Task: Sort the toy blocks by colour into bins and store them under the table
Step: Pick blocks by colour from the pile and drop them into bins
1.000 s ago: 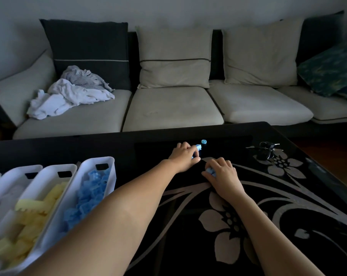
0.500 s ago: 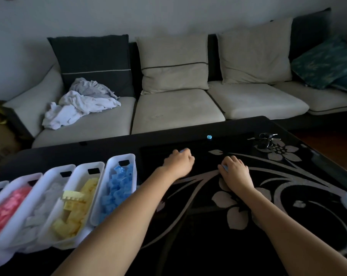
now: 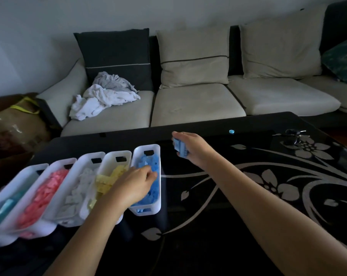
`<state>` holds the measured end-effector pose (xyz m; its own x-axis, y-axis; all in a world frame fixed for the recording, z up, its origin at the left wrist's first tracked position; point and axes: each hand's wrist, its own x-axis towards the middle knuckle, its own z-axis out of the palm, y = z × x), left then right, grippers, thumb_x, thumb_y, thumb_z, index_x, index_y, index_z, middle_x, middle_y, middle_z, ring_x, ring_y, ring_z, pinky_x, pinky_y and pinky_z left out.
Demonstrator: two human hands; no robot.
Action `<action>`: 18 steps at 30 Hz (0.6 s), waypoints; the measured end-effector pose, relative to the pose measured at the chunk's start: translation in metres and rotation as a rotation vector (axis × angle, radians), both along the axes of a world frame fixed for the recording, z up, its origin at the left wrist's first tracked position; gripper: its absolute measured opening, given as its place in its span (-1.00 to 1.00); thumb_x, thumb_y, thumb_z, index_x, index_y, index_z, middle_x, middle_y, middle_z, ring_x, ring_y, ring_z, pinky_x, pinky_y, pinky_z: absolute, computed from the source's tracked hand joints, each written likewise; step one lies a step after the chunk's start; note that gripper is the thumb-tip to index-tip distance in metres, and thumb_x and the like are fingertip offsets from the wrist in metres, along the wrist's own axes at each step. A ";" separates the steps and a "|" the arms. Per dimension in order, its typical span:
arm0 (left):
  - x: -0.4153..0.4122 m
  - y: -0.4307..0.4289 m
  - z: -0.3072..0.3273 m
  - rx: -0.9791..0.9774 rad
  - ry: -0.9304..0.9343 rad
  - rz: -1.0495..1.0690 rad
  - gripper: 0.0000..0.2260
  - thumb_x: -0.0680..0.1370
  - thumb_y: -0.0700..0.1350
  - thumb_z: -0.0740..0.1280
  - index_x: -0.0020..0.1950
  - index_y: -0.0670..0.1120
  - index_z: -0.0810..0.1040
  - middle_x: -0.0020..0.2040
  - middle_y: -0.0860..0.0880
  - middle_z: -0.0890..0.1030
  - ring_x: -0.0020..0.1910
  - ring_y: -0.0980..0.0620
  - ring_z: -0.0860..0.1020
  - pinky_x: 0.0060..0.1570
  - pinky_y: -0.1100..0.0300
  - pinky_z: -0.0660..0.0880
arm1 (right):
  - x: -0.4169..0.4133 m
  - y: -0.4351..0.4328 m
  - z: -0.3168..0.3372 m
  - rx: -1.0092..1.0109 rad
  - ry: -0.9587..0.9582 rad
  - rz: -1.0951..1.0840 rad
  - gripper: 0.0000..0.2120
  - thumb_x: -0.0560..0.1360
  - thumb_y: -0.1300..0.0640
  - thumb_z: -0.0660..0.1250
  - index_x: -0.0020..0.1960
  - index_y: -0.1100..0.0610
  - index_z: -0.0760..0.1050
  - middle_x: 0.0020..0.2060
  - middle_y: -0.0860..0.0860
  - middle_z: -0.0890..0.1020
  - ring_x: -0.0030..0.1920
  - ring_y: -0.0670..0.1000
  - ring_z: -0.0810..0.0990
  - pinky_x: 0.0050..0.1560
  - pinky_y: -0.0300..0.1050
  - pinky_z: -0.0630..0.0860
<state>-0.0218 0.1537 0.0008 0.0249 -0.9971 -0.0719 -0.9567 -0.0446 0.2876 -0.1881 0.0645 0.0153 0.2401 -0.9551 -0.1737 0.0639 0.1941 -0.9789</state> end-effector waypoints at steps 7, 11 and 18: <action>0.020 0.008 0.015 0.124 0.206 -0.093 -0.71 0.63 0.06 0.12 -0.12 0.07 0.60 -0.19 -0.07 0.58 -0.16 -0.08 0.53 -0.06 0.00 0.45 | 0.083 -0.006 -0.002 -0.209 0.354 0.219 -0.62 0.55 -0.09 0.24 0.06 0.23 0.55 -0.22 0.05 0.52 -0.25 -0.04 0.46 -0.24 -0.21 0.39; 0.039 0.002 0.015 0.114 0.251 -0.096 -0.72 0.61 0.06 0.17 -0.18 0.06 0.62 -0.08 -0.12 0.64 -0.07 -0.15 0.58 0.00 -0.02 0.47 | 0.081 -0.014 -0.007 -0.252 0.376 0.321 -0.54 0.55 -0.18 0.17 0.11 0.20 0.53 -0.04 0.07 0.56 -0.09 -0.03 0.53 -0.06 -0.20 0.44; 0.046 -0.015 0.015 0.159 0.320 -0.122 -0.69 0.54 0.19 0.24 -0.23 0.11 0.69 -0.05 -0.06 0.69 0.01 0.06 0.63 0.15 0.08 0.51 | 0.026 -0.048 -0.022 -0.642 0.490 -0.163 -0.67 0.57 -0.05 0.22 0.15 0.18 0.49 0.11 0.12 0.53 0.07 0.01 0.50 0.20 0.02 0.45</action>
<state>0.0244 0.1387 0.0162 -0.1422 -0.9670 -0.2112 -0.8204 -0.0042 0.5718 -0.1625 0.0164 -0.0072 0.1285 -0.9205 0.3691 -0.4200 -0.3877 -0.8205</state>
